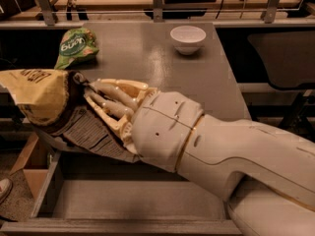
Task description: Place brown chip bag into top drawer
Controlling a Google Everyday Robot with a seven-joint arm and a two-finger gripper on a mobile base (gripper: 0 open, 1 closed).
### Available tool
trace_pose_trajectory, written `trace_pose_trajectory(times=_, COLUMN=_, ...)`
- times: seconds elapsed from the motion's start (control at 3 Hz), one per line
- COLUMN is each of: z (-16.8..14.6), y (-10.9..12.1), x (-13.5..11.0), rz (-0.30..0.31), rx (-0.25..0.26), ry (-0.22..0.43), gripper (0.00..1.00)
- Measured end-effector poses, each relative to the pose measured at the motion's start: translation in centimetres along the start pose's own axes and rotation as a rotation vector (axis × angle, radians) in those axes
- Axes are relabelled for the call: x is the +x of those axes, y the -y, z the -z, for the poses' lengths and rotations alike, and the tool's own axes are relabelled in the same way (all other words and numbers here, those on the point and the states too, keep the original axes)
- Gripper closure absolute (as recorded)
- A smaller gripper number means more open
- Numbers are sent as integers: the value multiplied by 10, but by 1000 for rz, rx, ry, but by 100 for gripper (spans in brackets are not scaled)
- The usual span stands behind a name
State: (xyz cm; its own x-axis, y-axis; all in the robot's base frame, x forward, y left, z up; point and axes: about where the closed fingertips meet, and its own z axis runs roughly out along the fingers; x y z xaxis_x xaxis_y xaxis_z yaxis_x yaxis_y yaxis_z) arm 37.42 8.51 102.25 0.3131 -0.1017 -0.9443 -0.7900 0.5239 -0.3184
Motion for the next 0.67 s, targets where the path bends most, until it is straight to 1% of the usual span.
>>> trace_pose_trajectory(times=0.33, z=-1, y=-20, x=22, rz=-5, rx=-49, ry=-85, gripper=100)
trace_pose_trajectory(times=0.67, z=1, y=-34, x=52, rz=31, rx=-81, ry=-201, gripper=100)
